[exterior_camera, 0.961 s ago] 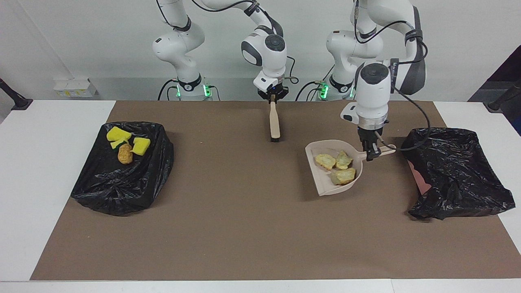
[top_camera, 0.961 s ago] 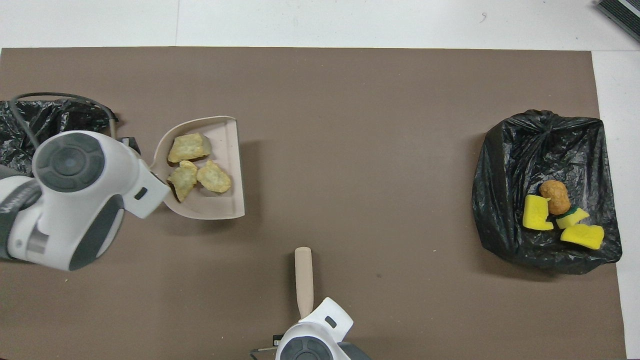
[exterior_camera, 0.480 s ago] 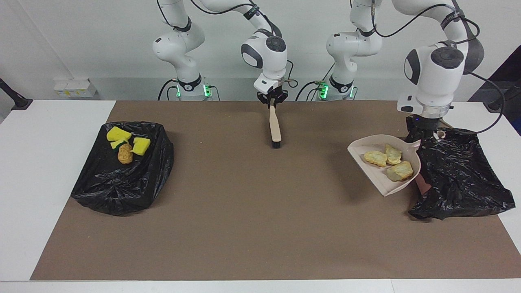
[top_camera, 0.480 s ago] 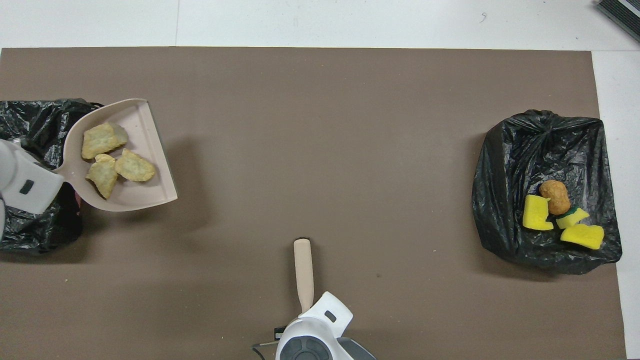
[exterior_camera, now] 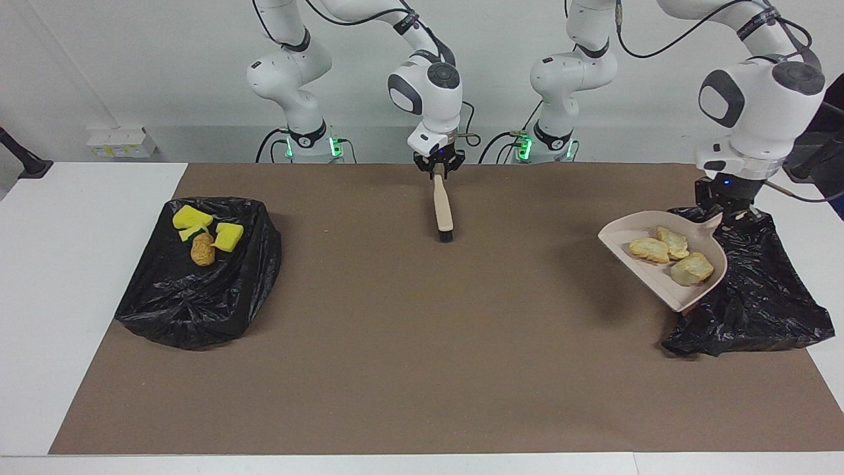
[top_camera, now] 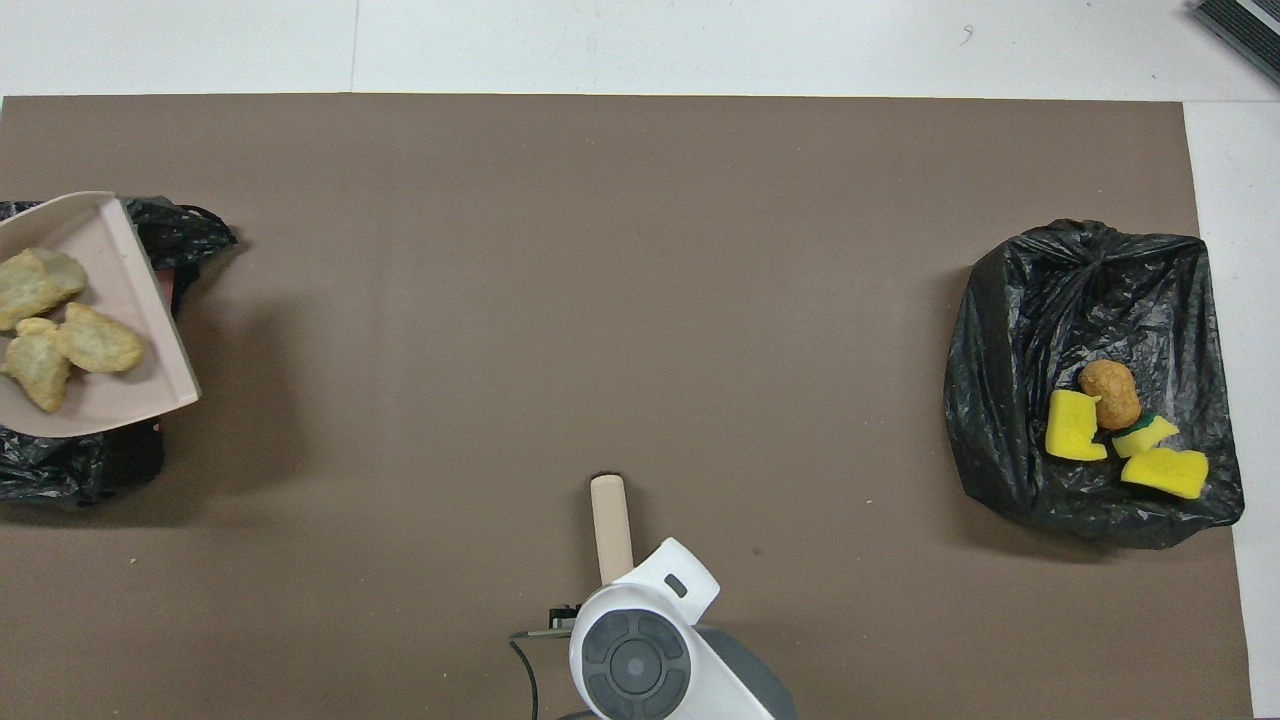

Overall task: Sweep and dump trash in bin
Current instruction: 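Tip the dustpan into the bin while the right gripper drops the brush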

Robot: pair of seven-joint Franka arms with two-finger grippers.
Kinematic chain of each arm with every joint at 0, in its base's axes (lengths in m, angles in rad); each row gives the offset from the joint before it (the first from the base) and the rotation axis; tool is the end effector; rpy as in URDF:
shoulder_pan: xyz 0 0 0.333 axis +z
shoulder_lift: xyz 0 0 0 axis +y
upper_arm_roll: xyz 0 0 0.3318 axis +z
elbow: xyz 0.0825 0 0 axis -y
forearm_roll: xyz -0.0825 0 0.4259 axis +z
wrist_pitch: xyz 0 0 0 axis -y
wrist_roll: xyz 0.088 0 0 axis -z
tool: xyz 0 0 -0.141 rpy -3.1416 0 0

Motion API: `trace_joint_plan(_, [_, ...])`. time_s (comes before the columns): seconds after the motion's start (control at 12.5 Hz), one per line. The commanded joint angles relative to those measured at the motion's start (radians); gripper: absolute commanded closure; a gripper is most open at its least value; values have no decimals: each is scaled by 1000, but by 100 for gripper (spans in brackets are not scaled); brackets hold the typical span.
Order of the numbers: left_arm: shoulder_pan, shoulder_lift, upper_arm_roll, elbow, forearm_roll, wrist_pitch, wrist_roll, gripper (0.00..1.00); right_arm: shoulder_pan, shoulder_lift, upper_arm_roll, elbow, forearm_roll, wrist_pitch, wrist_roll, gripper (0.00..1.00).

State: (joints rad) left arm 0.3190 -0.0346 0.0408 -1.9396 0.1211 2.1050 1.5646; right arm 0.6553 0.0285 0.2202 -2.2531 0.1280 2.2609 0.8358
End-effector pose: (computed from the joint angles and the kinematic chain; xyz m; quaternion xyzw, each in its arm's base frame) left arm 0.5721 0.2253 0.4855 -0.8040 0.5837 -0.0125 0.1127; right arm 0.3496 0.4297 0.3049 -0.9984 0.0214 0.0459 0.0265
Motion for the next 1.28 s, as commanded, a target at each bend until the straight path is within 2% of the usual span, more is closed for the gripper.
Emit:
trace_joint_plan(0.0, [81, 125, -12, 208, 2, -34, 109, 100, -100, 14, 2, 91, -24, -70, -79, 0])
trace_joint_plan(0.16, [106, 208, -12, 327, 101, -37, 169, 100, -170, 8, -4, 141, -28, -101, -119, 0])
trace_joint_plan(0.32, [106, 255, -10, 393, 207, -20, 210, 100, -261, 5, -5, 179, -91, -110, -139, 0])
trace_joint_plan(0.72, [101, 282, -10, 381, 493, 116, 189, 100, -489, 13, -7, 274, -136, -135, -306, 0])
trace_joint_plan(1.04, [89, 265, -10, 329, 650, 115, 112, 100, -656, 7, -18, 381, -137, -207, -544, 0])
trace_joint_plan(1.2, [84, 246, -7, 298, 699, 105, 46, 100, -674, -5, -71, 444, -137, -285, -619, 0])
